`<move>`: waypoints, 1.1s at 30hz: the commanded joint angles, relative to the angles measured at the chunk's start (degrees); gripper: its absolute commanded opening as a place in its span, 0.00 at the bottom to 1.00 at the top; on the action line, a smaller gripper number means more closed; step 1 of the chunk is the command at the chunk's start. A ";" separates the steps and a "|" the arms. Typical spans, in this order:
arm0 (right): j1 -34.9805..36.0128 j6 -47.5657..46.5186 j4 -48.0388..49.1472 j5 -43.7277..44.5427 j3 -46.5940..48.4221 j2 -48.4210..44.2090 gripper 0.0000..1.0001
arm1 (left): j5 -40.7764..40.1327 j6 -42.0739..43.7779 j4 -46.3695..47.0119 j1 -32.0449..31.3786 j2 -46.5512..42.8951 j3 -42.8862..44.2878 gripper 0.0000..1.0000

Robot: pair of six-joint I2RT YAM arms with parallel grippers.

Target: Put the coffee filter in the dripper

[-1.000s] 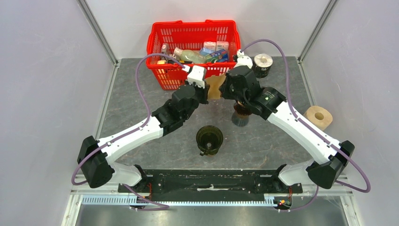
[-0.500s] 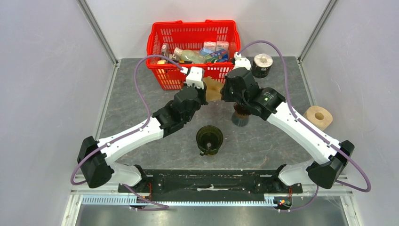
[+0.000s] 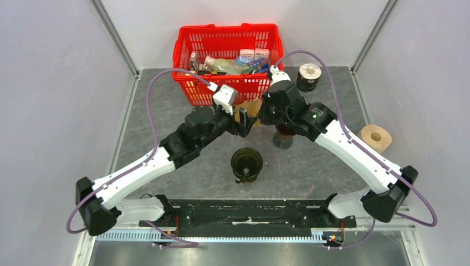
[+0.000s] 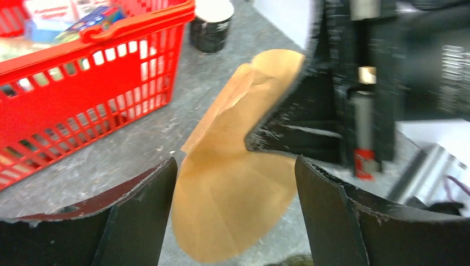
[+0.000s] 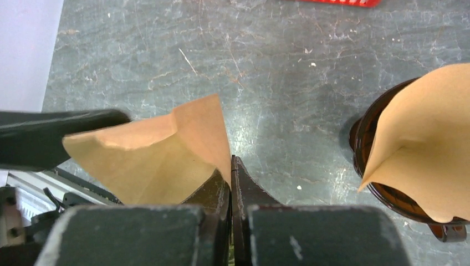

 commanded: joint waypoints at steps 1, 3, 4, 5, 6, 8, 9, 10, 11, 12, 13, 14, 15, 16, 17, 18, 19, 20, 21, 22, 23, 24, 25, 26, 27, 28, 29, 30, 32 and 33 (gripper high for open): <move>-0.08 -0.83 -5.40 -2.29 3.93 -2.61 0.00 | 12.06 0.50 0.92 0.03 -8.67 -2.21 0.85; -0.09 -1.42 -8.46 -3.95 5.21 -3.03 0.00 | 13.23 -0.13 1.03 0.03 -12.62 -3.40 0.86; -0.13 -1.77 -9.82 -4.99 6.03 -3.30 0.00 | 12.94 -0.80 1.10 0.03 -14.66 -4.04 0.86; -0.15 -2.11 -11.20 -6.39 6.54 -3.58 0.00 | 12.36 -1.24 1.08 0.03 -16.55 -4.64 0.86; -0.18 -2.20 -12.24 -7.72 6.95 -4.15 0.00 | 11.27 -1.90 1.08 0.03 -18.01 -5.24 0.87; -0.13 -2.87 -13.49 -11.39 7.31 -5.21 0.00 | 6.43 -3.02 1.06 0.03 -20.12 -5.81 0.87; -0.22 -3.35 -14.46 -14.26 7.60 -5.68 0.00 | 3.61 -3.37 0.57 0.03 -20.76 -5.74 0.87; -0.18 -4.08 -15.37 -16.96 8.00 -5.79 0.00 | 0.51 -3.75 -0.13 0.08 -20.82 -5.54 0.87; -0.18 -4.38 -16.64 -19.76 8.30 -5.92 0.00 | -2.50 -3.89 -0.94 0.11 -20.50 -5.20 0.87; -0.13 -4.75 -17.95 -22.20 8.54 -5.91 0.00 | -5.11 -4.10 -1.98 0.11 -19.93 -4.60 0.87; -0.18 -5.66 -18.95 -24.66 8.57 -5.90 0.00 | -8.17 -4.43 -2.83 0.16 -19.07 -4.05 0.88; -0.11 -6.28 -19.97 -27.59 8.41 -5.83 0.00 | -11.23 -4.57 -3.51 0.20 -18.17 -3.66 0.88; -0.13 -6.40 -20.61 -29.53 8.10 -5.80 0.00 | -14.87 -4.54 -4.06 0.20 -16.93 -3.26 0.88; -0.09 -6.41 -21.11 -31.67 7.69 -5.72 0.00 | -18.48 -4.40 -4.52 0.20 -15.44 -2.98 0.88; -0.09 -7.11 -21.45 -33.53 7.03 -5.63 0.00 | -22.73 -4.55 -5.23 0.28 -14.09 -2.67 0.88; -0.05 -7.73 -22.23 -34.29 6.70 -5.52 0.00 | -25.68 -4.95 -6.51 0.52 -12.51 -2.13 0.88; 0.00 -8.30 -23.19 -34.21 6.44 -5.20 0.00 | -27.71 -5.32 -7.84 0.91 -11.08 -1.52 0.88; -0.01 -9.03 -24.26 -33.86 6.29 -4.77 0.00 | -28.73 -5.87 -8.77 1.34 -10.03 -1.30 0.88; 0.00 -9.62 -25.63 -33.54 6.35 -4.40 0.00 | -28.79 -6.57 -9.19 2.08 -9.15 -1.33 0.88; 0.08 -10.28 -26.65 -33.50 6.44 -3.95 0.00 | -28.12 -7.68 -9.56 2.94 -8.62 -1.49 0.89; 0.24 -10.94 -27.49 -33.79 6.46 -3.67 0.00 | -27.16 -8.55 -9.75 4.16 -8.05 -1.59 0.89; 0.33 -11.39 -28.06 -34.16 6.39 -3.38 0.00 | -25.73 -9.51 -9.94 5.51 -7.71 -1.77 0.89; 0.44 -11.86 -28.48 -34.49 6.37 -3.12 0.00 | -24.39 -10.51 -10.12 6.82 -7.41 -1.90 0.89; 0.65 -12.24 -29.10 -34.65 6.46 -2.79 0.00 | -23.21 -11.16 -10.10 7.83 -7.26 -2.03 0.89; 0.76 -12.50 -29.60 -34.59 6.55 -2.44 0.00 | -21.78 -11.80 -10.15 9.15 -7.13 -2.25 0.89; 1.00 -12.65 -29.84 -34.58 6.51 -2.03 0.00 | -20.46 -12.41 -10.09 10.21 -7.09 -2.52 0.89; 1.25 -12.68 -29.89 -34.48 6.33 -1.68 0.00 | -19.01 -13.08 -9.88 11.44 -7.15 -2.86 0.90; 1.52 -12.86 -29.88 -34.49 6.13 -1.19 0.00 | -17.67 -13.73 -9.65 12.37 -7.16 -3.21 0.90; 2.17 -12.84 -29.60 -34.30 5.76 -0.52 0.02 | -15.44 -14.51 -9.24 14.11 -7.25 -3.82 0.90; 2.56 -12.94 -29.42 -34.08 5.69 -0.13 0.03 | -14.87 -14.65 -9.18 14.77 -7.21 -3.97 0.90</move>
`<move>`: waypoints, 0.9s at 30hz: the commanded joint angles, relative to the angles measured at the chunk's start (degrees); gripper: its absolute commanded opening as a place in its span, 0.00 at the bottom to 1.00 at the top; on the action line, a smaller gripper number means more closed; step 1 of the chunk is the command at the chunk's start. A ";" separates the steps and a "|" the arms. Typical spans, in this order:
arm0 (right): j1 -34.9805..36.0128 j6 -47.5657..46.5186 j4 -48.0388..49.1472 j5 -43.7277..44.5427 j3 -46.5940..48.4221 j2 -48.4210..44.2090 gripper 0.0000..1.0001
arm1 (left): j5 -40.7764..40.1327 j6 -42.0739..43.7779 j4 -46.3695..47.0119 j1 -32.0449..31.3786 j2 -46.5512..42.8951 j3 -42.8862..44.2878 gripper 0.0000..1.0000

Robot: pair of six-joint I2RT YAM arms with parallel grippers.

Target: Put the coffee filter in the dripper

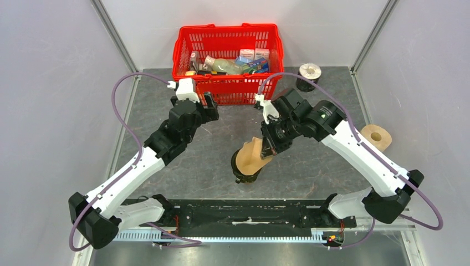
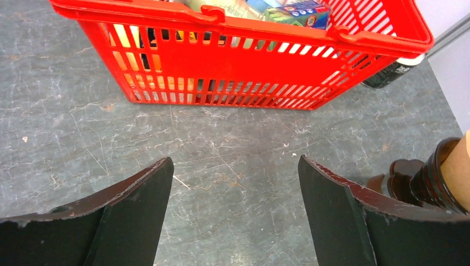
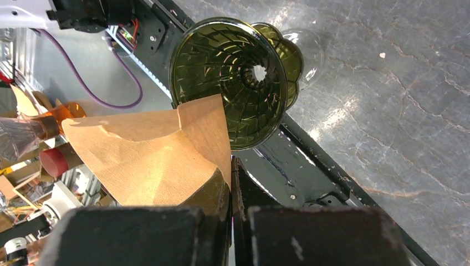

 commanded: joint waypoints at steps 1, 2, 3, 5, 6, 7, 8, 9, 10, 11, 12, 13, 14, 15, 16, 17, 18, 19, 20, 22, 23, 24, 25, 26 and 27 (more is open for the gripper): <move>1.66 -1.88 -0.83 -0.54 -0.58 1.46 0.04 | 4.52 -4.83 1.51 2.94 -0.71 -0.61 0.90; 2.09 -1.68 -0.67 0.10 -0.60 1.81 0.04 | 4.79 -4.88 1.51 3.18 -0.62 -0.65 0.90; 2.45 -1.71 -0.64 0.77 -0.59 2.31 0.05 | 4.97 -4.91 1.51 3.38 -0.55 -0.69 0.90; 3.26 -1.52 -0.63 2.17 -0.53 3.25 0.08 | 5.41 -5.11 1.51 3.72 -0.32 -0.70 0.90; 3.44 -1.52 -0.56 2.52 -0.57 3.57 0.09 | 5.75 -5.09 1.51 3.82 -0.20 -0.70 0.90; 3.71 -1.37 -0.54 2.57 -0.60 3.86 0.11 | 5.95 -5.22 1.52 3.83 -0.10 -0.70 0.90; 3.84 -1.42 -0.46 2.61 -0.60 4.07 0.13 | 6.41 -5.12 1.51 3.91 -0.07 -0.77 0.90; 4.08 -1.30 -0.24 2.68 -0.73 4.11 0.15 | 6.68 -5.12 1.60 3.89 -0.04 -0.80 0.91; 4.21 -1.19 -0.01 2.97 -0.86 4.22 0.16 | 6.82 -5.14 1.64 4.00 -0.08 -0.87 0.91; 4.38 -1.11 0.14 3.16 -0.89 4.17 0.18 | 6.80 -5.07 1.60 3.98 0.01 -0.91 0.91; 4.59 -1.10 0.15 3.19 -0.99 4.28 0.20 | 6.92 -5.05 1.57 4.03 0.01 -0.95 0.91; 4.67 -1.02 0.19 3.25 -0.96 4.48 0.21 | 6.93 -5.04 1.58 4.09 0.06 -0.96 0.91; 4.81 -1.01 0.16 3.31 -0.96 4.61 0.23 | 7.01 -5.07 1.53 4.09 0.01 -0.96 0.91; 4.89 -1.02 0.19 3.48 -0.96 4.77 0.25 | 7.18 -5.09 1.58 4.13 0.01 -0.96 0.91; 4.98 -0.97 0.21 3.84 -0.87 4.78 0.27 | 7.36 -5.11 1.51 4.18 -0.06 -0.96 0.91; 5.00 -0.99 0.08 4.09 -0.87 4.84 0.29 | 7.50 -5.06 1.51 4.18 -0.05 -0.96 0.91; 4.99 -0.92 0.13 4.49 -0.67 4.70 0.32 | 7.62 -5.06 1.57 4.18 -0.07 -0.96 0.91; 4.99 -0.97 0.09 4.61 -0.49 4.65 0.33 | 7.71 -5.03 1.51 4.18 -0.11 -0.96 0.91; 5.00 -0.93 0.08 4.82 -0.28 4.48 0.34 | 7.72 -5.07 1.51 4.17 -0.07 -0.96 0.91; 5.00 -0.92 0.07 5.15 0.16 4.08 0.37 | 7.81 -4.99 1.42 4.18 0.00 -0.96 0.91; 4.99 -0.94 0.08 5.23 0.42 3.78 0.39 | 7.88 -4.97 1.42 4.18 -0.11 -0.96 0.91; 5.00 -1.01 0.06 5.41 0.55 3.51 0.40 | 7.90 -4.92 1.34 4.18 -0.15 -0.96 0.91; 4.99 -1.01 0.02 5.49 0.78 3.15 0.41 | 7.90 -4.92 1.33 4.13 -0.16 -0.96 0.91; 5.04 -1.09 -0.02 5.94 1.01 2.85 0.43 | 7.89 -4.96 1.37 4.17 -0.11 -0.96 0.91; 5.00 -1.05 -0.28 6.72 1.25 2.45 0.44 | 7.94 -4.90 1.33 4.18 -0.06 -0.96 0.91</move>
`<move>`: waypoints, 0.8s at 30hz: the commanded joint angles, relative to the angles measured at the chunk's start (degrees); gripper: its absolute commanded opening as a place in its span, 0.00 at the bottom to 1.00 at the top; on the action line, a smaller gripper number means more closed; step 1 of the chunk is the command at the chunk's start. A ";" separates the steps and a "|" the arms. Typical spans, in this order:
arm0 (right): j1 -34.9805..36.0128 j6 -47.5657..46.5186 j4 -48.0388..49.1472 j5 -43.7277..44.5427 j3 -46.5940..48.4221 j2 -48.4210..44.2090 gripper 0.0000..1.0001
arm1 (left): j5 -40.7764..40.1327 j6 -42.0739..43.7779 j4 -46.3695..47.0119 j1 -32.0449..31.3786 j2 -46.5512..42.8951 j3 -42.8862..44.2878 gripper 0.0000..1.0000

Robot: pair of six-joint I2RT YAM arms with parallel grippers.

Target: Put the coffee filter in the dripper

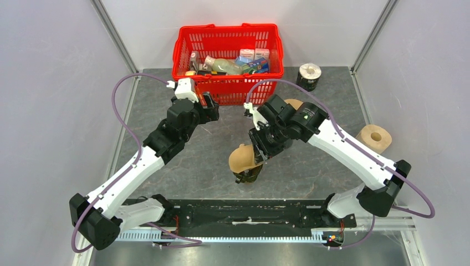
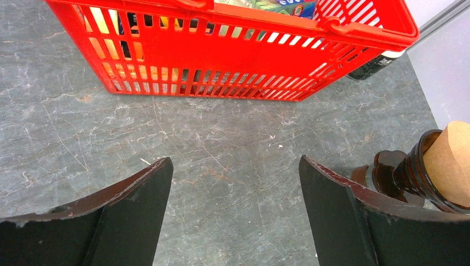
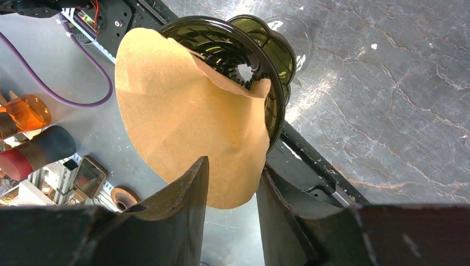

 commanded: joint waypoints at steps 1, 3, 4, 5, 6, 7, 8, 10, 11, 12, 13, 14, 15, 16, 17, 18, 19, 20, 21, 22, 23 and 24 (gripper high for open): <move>0.32 -0.51 -0.03 3.18 2.60 -2.76 0.45 | 0.60 -1.68 1.29 0.36 -0.02 -0.24 0.91; 0.32 -0.49 -0.86 6.29 3.26 -3.94 0.46 | 0.70 -1.67 1.29 0.35 -0.03 -0.30 0.91; 0.32 -0.34 -1.18 7.73 3.52 -4.52 0.47 | 0.78 -1.67 1.35 0.35 0.00 -0.35 0.91; 0.32 -0.34 -1.43 8.57 3.94 -5.30 0.48 | 0.95 -1.67 1.38 0.35 -0.07 -0.35 0.91; 0.32 -0.33 -1.59 9.70 4.56 -6.02 0.48 | 1.01 -1.56 1.39 0.39 0.00 -0.43 0.91; 0.32 -0.33 -1.62 10.33 5.02 -6.55 0.48 | 1.02 -1.59 1.38 0.40 0.06 -0.44 0.91; 0.32 -0.34 -1.64 11.07 5.62 -7.19 0.48 | 1.04 -1.54 1.43 0.40 0.01 -0.44 0.91; 0.33 -0.64 -0.94 11.38 6.70 -7.93 0.46 | 0.97 -1.51 1.39 0.38 -0.07 -0.60 0.91; 0.32 -0.81 -0.24 10.62 6.83 -8.17 0.45 | 0.97 -1.51 1.46 0.34 -0.06 -0.66 0.91; 0.31 -1.13 0.96 9.30 6.79 -8.32 0.44 | 0.89 -1.48 1.46 0.40 -0.12 -0.70 0.91; 0.32 -1.22 2.07 8.12 6.47 -8.21 0.42 | 0.82 -1.51 1.46 0.40 -0.20 -0.78 0.91; 0.27 -1.24 3.24 6.29 6.31 -7.87 0.41 | 0.80 -1.50 1.46 0.40 -0.30 -0.93 0.91; 0.32 -1.13 4.16 4.46 6.31 -7.27 0.39 | 0.73 -1.42 1.46 0.40 -0.32 -0.96 0.91; 0.32 -1.11 4.56 2.91 6.41 -6.39 0.37 | 0.70 -1.39 1.55 0.40 -0.51 -1.12 0.91; 0.44 -1.00 5.03 1.38 6.50 -5.58 0.36 | 0.64 -1.40 1.60 0.40 -0.65 -1.22 0.92; 0.51 -1.07 5.38 0.42 6.48 -4.55 0.35 | 0.55 -1.37 1.64 0.44 -0.71 -1.31 0.92; 0.66 -1.51 5.59 -0.20 6.49 -3.58 0.35 | 0.45 -1.33 1.74 0.47 -0.74 -1.39 0.92; 1.11 -2.10 5.52 -0.07 6.59 -2.47 0.35 | 0.36 -1.31 1.73 0.48 -0.73 -1.47 0.92; 1.43 -2.45 5.13 0.47 6.88 -1.11 0.33 | 0.15 -1.25 1.73 0.47 -0.74 -1.49 0.92; 2.06 -3.02 4.63 0.70 7.12 -0.10 0.31 | 0.02 -1.31 1.73 0.44 -0.82 -1.56 0.92; 2.75 -3.74 4.02 0.86 7.36 0.99 0.30 | -0.16 -1.33 1.73 0.47 -0.79 -1.57 0.92; 3.40 -4.26 3.82 1.04 7.49 1.68 0.30 | -0.17 -1.22 1.73 0.50 -0.87 -1.58 0.92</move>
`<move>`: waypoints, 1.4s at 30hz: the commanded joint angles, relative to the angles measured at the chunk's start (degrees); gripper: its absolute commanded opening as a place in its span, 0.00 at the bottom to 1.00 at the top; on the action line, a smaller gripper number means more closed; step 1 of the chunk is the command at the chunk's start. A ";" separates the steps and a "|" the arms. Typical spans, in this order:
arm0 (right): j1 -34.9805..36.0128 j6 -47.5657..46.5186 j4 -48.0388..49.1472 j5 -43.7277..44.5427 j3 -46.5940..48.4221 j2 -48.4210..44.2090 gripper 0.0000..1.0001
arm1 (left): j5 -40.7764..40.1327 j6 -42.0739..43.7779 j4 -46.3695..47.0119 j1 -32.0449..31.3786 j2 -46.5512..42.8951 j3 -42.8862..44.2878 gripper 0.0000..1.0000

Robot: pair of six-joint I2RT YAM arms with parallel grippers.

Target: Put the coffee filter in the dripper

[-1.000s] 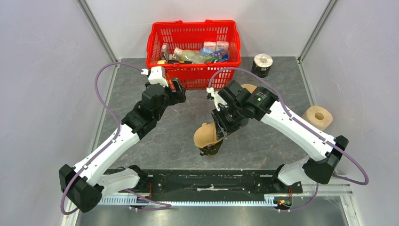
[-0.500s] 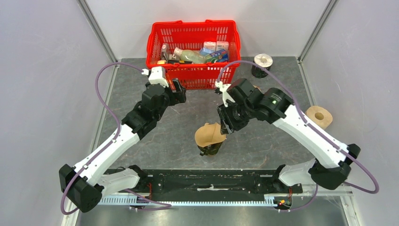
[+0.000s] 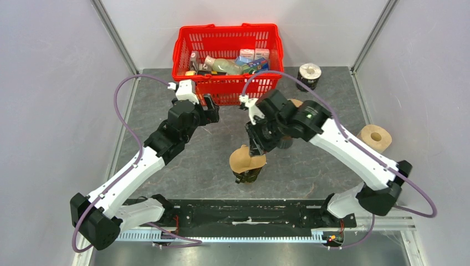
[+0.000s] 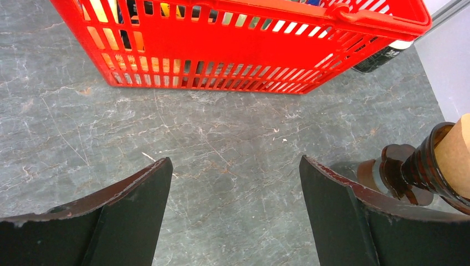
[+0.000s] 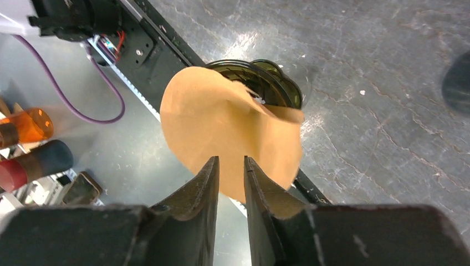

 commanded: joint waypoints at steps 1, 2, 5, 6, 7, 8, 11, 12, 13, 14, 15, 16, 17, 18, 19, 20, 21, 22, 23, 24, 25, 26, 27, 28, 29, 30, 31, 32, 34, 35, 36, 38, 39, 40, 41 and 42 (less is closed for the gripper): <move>2.99 -3.44 0.61 -1.20 2.21 3.56 0.29 | -0.74 -1.22 1.71 0.36 -0.77 -0.33 0.92; 3.74 -4.05 0.61 -0.74 2.10 3.94 0.29 | -0.74 -1.22 1.69 0.36 -0.80 -0.35 0.92; 5.95 -5.12 0.79 2.61 0.93 4.71 0.27 | -0.74 -1.23 1.70 0.44 -0.91 -0.44 0.92; 6.43 -5.49 0.86 3.71 0.41 5.08 0.26 | -0.82 -1.19 1.71 0.43 -0.92 -0.44 0.92; 6.91 -5.76 0.83 4.94 -0.11 5.43 0.26 | -0.83 -1.15 1.66 0.46 -0.89 -0.44 0.92; 7.41 -6.18 0.75 5.96 -0.61 5.78 0.26 | -0.83 -1.16 1.62 0.46 -0.91 -0.44 0.92; 8.19 -7.70 0.07 9.30 -1.48 7.01 0.25 | -0.96 -1.12 1.62 0.54 -0.94 -0.44 0.92; 8.36 -8.26 -0.35 10.02 -1.77 7.30 0.25 | -1.00 -1.10 1.62 0.55 -0.92 -0.44 0.92; 8.47 -8.64 -0.67 10.75 -2.00 7.62 0.25 | -1.00 -1.14 1.63 0.54 -0.94 -0.44 0.92; 8.54 -8.90 -0.83 10.97 -2.19 7.80 0.25 | -1.00 -1.15 1.61 0.54 -0.88 -0.44 0.92; 8.63 -9.25 -0.91 10.86 -2.49 7.90 0.25 | -1.01 -1.16 1.62 0.55 -0.93 -0.42 0.92; 8.74 -9.81 -0.89 10.66 -2.78 7.98 0.25 | -1.00 -1.11 1.62 0.52 -0.89 -0.46 0.92; 8.72 -9.99 -0.73 10.48 -3.19 8.06 0.25 | -1.05 -1.02 1.62 0.55 -0.92 -0.44 0.91; 8.72 -10.42 -0.61 10.37 -3.58 8.28 0.25 | -1.09 -1.05 1.62 0.54 -0.84 -0.46 0.92; 8.80 -10.81 -0.53 10.00 -3.77 8.45 0.25 | -1.10 -1.01 1.62 0.55 -0.84 -0.44 0.92; 8.81 -11.24 -0.46 9.67 -4.08 8.80 0.25 | -1.09 -0.96 1.63 0.55 -0.82 -0.44 0.92; 8.90 -11.58 -0.24 8.98 -4.34 8.96 0.25 | -1.10 -0.93 1.62 0.48 -0.76 -0.44 0.92; 8.89 -11.85 -0.10 8.15 -4.48 9.25 0.25 | -1.22 -0.90 1.62 0.55 -0.77 -0.44 0.92; 8.90 -12.13 0.24 7.43 -4.59 9.37 0.25 | -1.25 -0.87 1.62 0.59 -0.79 -0.44 0.92; 8.91 -12.25 0.52 6.87 -4.58 9.58 0.25 | -1.29 -0.83 1.68 0.55 -0.80 -0.44 0.92; 8.98 -12.49 0.75 6.36 -4.62 9.61 0.25 | -1.34 -0.81 1.70 0.59 -0.81 -0.44 0.92; 9.00 -12.80 1.12 5.56 -4.73 9.69 0.25 | -1.36 -0.79 1.71 0.61 -0.79 -0.44 0.92; 8.95 -13.19 1.64 4.91 -4.91 9.63 0.25 | -1.46 -0.74 1.71 0.61 -0.72 -0.44 0.92; 9.01 -13.17 2.07 4.08 -5.08 9.64 0.26 | -1.50 -0.73 1.71 0.64 -0.82 -0.44 0.92; 9.00 -13.15 2.53 3.46 -5.39 9.53 0.26 | -1.53 -0.69 1.71 0.64 -0.84 -0.44 0.92; 9.01 -13.21 3.10 3.30 -5.70 9.43 0.26 | -1.53 -0.66 1.71 0.63 -0.77 -0.44 0.92; 8.98 -13.25 3.36 3.34 -6.06 9.38 0.26 | -1.57 -0.69 1.71 0.63 -0.82 -0.44 0.92; 8.98 -13.25 3.79 3.39 -6.44 9.39 0.26 | -1.55 -0.60 1.71 0.64 -0.83 -0.44 0.92; 8.98 -13.13 4.22 3.08 -7.16 9.39 0.26 | -1.58 -0.59 1.64 0.64 -0.93 -0.44 0.92; 9.00 -13.14 4.42 2.97 -7.50 9.40 0.27 | -1.61 -0.63 1.70 0.65 -1.01 -0.44 0.92; 9.02 -13.14 4.80 3.03 -7.94 9.32 0.28 | -1.64 -0.55 1.71 0.72 -0.97 -0.44 0.92; 8.98 -13.18 5.37 3.20 -8.56 9.08 0.29 | -1.58 -0.55 1.71 0.73 -1.01 -0.51 0.92; 9.01 -13.15 5.69 3.46 -8.72 8.99 0.31 | -1.53 -0.58 1.71 0.73 -0.94 -0.44 0.92; 8.98 -13.17 5.94 3.50 -8.85 8.94 0.33 | -1.60 -0.62 1.71 0.73 -0.94 -0.42 0.92; 8.98 -13.14 6.11 3.73 -8.95 8.92 0.35 | -1.55 -0.58 1.71 0.72 -0.83 -0.44 0.92; 8.99 -13.12 6.27 4.11 -9.06 8.84 0.36 | -1.57 -0.62 1.72 0.73 -0.73 -0.42 0.92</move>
